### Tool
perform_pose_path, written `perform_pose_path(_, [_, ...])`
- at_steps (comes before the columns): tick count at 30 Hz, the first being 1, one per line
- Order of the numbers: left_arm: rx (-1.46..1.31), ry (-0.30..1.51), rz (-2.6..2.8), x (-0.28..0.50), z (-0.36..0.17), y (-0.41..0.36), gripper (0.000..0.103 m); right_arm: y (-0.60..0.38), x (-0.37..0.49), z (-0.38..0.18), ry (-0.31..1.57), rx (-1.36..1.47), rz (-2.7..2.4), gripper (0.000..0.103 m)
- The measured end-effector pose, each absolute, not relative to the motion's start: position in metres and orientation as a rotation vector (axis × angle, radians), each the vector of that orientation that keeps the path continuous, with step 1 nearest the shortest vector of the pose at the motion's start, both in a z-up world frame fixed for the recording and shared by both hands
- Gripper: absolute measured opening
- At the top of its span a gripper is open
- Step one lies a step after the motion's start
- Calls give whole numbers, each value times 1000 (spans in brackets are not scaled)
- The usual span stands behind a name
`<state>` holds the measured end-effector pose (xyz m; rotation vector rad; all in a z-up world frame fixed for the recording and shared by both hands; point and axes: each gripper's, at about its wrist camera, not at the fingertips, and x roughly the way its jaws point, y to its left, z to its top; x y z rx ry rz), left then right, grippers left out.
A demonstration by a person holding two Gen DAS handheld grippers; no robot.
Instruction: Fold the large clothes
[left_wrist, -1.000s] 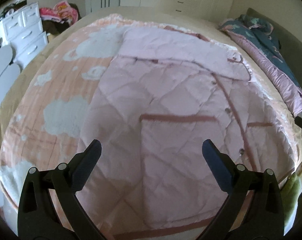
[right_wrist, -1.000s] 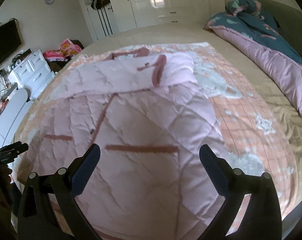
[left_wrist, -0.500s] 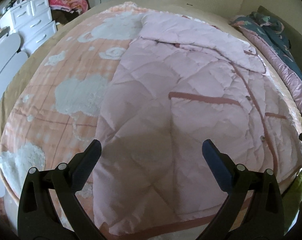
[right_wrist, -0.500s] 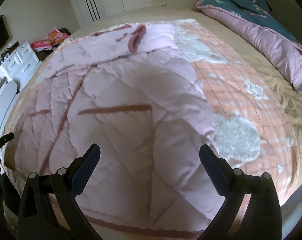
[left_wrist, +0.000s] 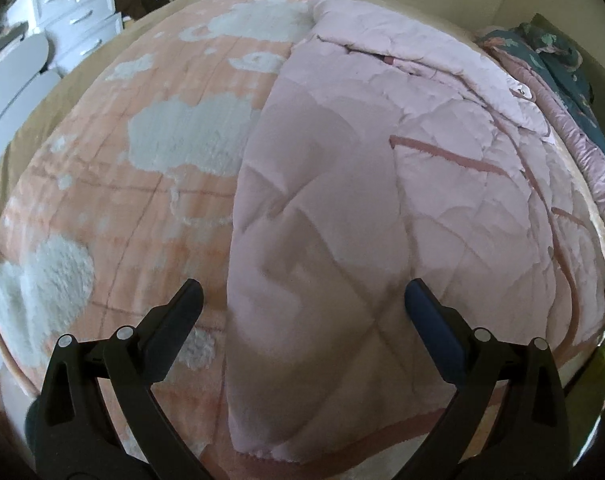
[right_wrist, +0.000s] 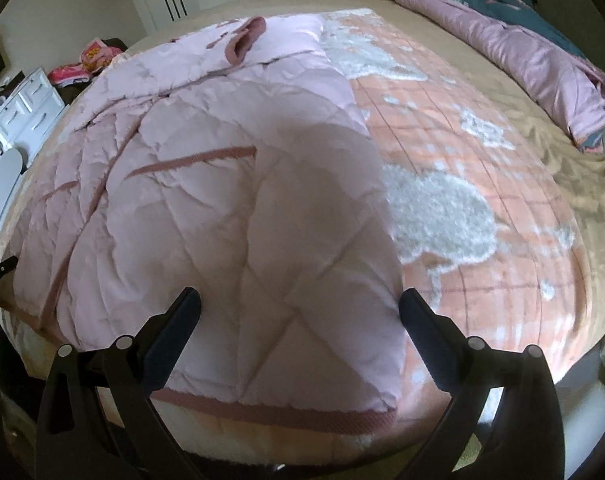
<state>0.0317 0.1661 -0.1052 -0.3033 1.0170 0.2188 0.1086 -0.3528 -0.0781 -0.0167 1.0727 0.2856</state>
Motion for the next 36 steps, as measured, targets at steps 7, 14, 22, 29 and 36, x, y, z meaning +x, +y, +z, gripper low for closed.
perform_pose_path(7, [-331, 1018, 191, 22, -108, 168, 95, -373, 100, -93, 1145, 82, 292, 99])
perform_pose_path(14, [-362, 1026, 167, 11, -112, 165, 95, -379, 92, -102, 1149, 143, 313, 99])
perform_pose_path(22, [-374, 1039, 157, 8, -114, 161, 95, -378, 86, -103, 1143, 172, 377, 80])
perform_pose_path(29, [-389, 1036, 151, 9, -114, 158, 95, -382, 81, -94, 1111, 253, 445, 39])
perform_pose_path(36, [-406, 1033, 83, 11, -109, 143, 90, -377, 86, -87, 1093, 288, 489, 35])
